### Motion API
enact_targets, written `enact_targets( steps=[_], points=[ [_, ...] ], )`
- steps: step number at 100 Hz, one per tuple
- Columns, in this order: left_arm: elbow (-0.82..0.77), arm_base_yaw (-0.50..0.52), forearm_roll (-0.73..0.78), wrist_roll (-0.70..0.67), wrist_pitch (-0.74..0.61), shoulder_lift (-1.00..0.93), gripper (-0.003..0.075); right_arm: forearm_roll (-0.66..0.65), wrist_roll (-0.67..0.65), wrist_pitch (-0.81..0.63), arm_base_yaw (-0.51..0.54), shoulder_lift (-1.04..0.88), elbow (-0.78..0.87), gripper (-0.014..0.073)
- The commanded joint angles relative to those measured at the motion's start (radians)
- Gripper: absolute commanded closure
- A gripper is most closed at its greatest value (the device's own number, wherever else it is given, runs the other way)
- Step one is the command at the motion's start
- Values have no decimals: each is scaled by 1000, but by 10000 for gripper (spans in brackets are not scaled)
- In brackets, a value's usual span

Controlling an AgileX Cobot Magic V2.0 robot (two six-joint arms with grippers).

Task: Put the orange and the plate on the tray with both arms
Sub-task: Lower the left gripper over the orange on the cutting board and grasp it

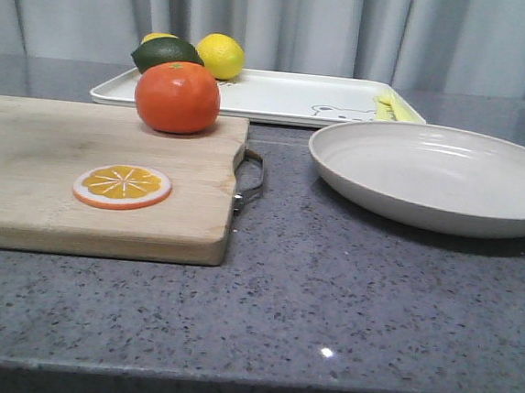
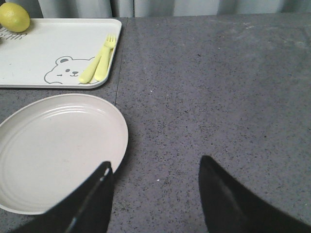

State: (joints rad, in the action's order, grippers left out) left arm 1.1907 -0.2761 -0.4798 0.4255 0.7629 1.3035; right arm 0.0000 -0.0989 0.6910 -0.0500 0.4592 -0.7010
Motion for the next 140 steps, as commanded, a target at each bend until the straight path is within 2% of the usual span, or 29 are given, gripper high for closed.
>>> enact_targets(
  steps=[1, 43, 140],
  points=[
    [73, -28, -24, 8, -59, 34, 208, 0, 4, -60, 0, 14, -32, 180],
    [209, -107, -10, 10, -62, 230, 208, 0, 4, -49, 0, 14, -32, 180],
    [224, -121, 10, 10, -99, 409, 208, 0, 4, -42, 0, 14, -32, 180]
  ],
)
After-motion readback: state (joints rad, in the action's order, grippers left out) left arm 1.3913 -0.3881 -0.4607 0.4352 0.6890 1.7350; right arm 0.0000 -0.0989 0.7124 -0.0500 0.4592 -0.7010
